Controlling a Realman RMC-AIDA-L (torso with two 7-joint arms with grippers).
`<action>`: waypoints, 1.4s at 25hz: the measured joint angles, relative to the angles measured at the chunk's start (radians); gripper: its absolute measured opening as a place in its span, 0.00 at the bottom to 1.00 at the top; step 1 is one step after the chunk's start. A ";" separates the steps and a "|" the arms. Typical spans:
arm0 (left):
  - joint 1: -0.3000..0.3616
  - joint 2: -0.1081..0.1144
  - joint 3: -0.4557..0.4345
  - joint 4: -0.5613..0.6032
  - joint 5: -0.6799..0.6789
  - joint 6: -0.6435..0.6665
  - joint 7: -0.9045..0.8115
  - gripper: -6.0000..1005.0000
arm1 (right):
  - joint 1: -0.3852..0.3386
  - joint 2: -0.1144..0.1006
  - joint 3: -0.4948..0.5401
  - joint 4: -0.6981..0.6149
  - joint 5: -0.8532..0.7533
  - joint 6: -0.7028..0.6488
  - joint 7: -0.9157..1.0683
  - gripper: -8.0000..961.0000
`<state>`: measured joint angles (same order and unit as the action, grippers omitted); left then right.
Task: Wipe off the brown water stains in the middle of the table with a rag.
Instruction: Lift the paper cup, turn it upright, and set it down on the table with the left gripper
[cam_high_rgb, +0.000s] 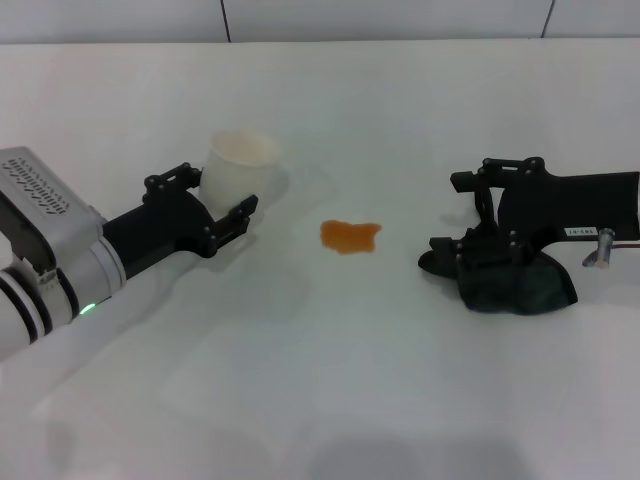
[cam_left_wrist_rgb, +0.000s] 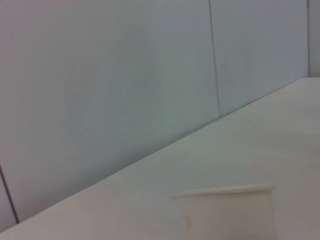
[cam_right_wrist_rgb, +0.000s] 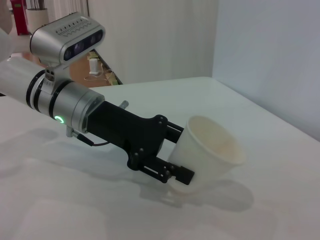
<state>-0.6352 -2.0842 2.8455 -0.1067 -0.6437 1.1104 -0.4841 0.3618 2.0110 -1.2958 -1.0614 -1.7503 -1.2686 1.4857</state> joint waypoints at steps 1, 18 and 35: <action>-0.002 0.000 0.000 0.004 0.000 0.000 0.002 0.62 | 0.000 0.000 0.000 0.000 0.000 0.000 0.000 0.91; 0.000 0.000 0.000 0.060 0.016 -0.048 0.008 0.62 | -0.004 0.000 0.000 0.000 -0.003 0.000 -0.002 0.91; 0.010 0.003 0.000 0.059 0.031 -0.040 -0.034 0.62 | -0.006 0.000 0.000 -0.002 -0.004 0.000 0.001 0.91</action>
<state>-0.6249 -2.0811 2.8460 -0.0475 -0.6129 1.0705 -0.5186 0.3559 2.0110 -1.2961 -1.0630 -1.7543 -1.2688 1.4866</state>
